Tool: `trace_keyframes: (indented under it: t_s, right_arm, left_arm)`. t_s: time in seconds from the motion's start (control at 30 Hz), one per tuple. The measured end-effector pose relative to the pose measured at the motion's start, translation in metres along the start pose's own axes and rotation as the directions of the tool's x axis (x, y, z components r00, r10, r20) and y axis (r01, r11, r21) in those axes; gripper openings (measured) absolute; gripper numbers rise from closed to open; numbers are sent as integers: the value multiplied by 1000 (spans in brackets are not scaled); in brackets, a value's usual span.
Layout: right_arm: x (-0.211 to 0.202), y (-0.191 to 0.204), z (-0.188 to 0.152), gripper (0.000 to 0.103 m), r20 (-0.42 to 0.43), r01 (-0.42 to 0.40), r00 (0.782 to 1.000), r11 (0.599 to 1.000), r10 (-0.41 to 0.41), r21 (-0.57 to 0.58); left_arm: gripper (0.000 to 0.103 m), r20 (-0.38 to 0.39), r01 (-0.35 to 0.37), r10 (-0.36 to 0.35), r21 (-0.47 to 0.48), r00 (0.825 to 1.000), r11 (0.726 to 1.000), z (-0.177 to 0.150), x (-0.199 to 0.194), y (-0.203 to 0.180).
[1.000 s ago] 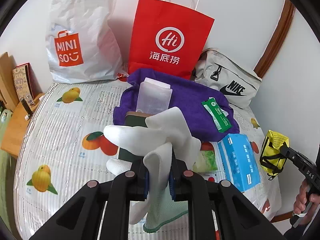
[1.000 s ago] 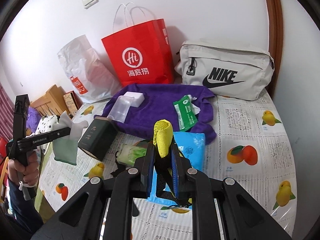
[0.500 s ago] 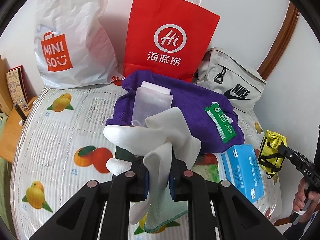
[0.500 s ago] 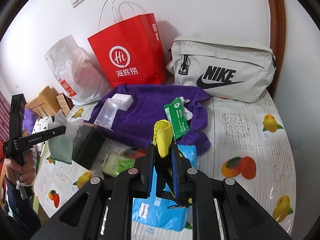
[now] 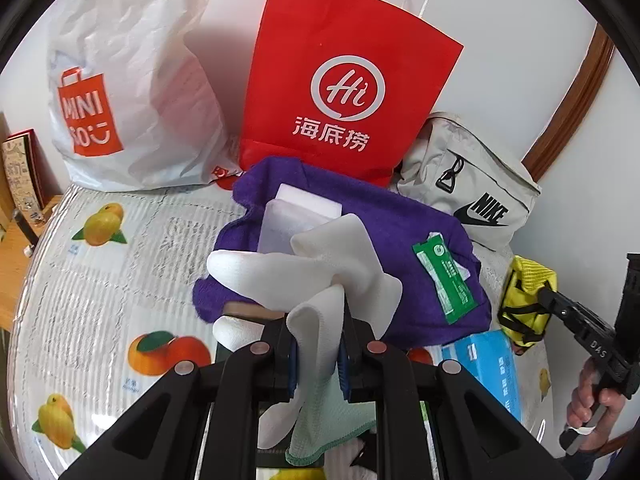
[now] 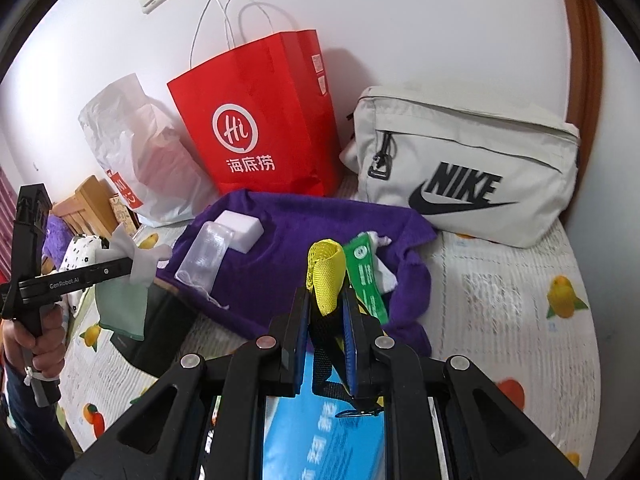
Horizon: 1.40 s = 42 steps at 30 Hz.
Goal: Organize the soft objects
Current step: 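Carry the white gloves and yellow pouch up over the purple towel, then lower the gloves and yellow pouch onto the towel and open both tools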
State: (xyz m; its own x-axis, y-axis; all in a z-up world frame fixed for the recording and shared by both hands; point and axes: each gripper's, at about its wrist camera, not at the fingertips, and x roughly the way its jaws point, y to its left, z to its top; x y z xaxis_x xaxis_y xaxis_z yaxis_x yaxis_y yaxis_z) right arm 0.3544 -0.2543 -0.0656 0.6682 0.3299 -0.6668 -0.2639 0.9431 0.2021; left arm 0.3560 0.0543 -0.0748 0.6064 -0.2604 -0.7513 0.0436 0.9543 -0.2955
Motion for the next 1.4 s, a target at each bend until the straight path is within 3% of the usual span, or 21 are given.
trace_keyframes:
  t_s: [0.47, 0.8, 1.07, 1.2, 1.27, 1.4]
  right_arm:
    - [58, 10, 27, 16, -23, 7, 1000, 999, -9, -51]
    - [103, 21, 30, 17, -95, -20, 995, 998, 15, -52]
    - [124, 32, 28, 44, -167, -7, 986, 996, -8, -89]
    - [128, 30, 26, 48, -189, -30, 982, 997, 16, -69]
    - [130, 29, 25, 62, -210, -48, 977, 997, 35, -61]
    - [125, 27, 24, 66, -196, -53, 980, 998, 43, -45]
  left_arm:
    - [15, -4, 48, -48, -26, 999, 998, 45, 36, -3]
    - [15, -36, 65, -66, -28, 997, 997, 53, 62, -4]
    - [15, -86, 71, -72, -19, 994, 997, 53, 86, -17]
    - [15, -89, 64, -64, -6, 994, 998, 56, 91, -22]
    - [15, -90, 49, -49, 1, 995, 999, 58, 94, -25]
    - [15, -96, 51, -50, 5, 994, 999, 61, 100, -30]
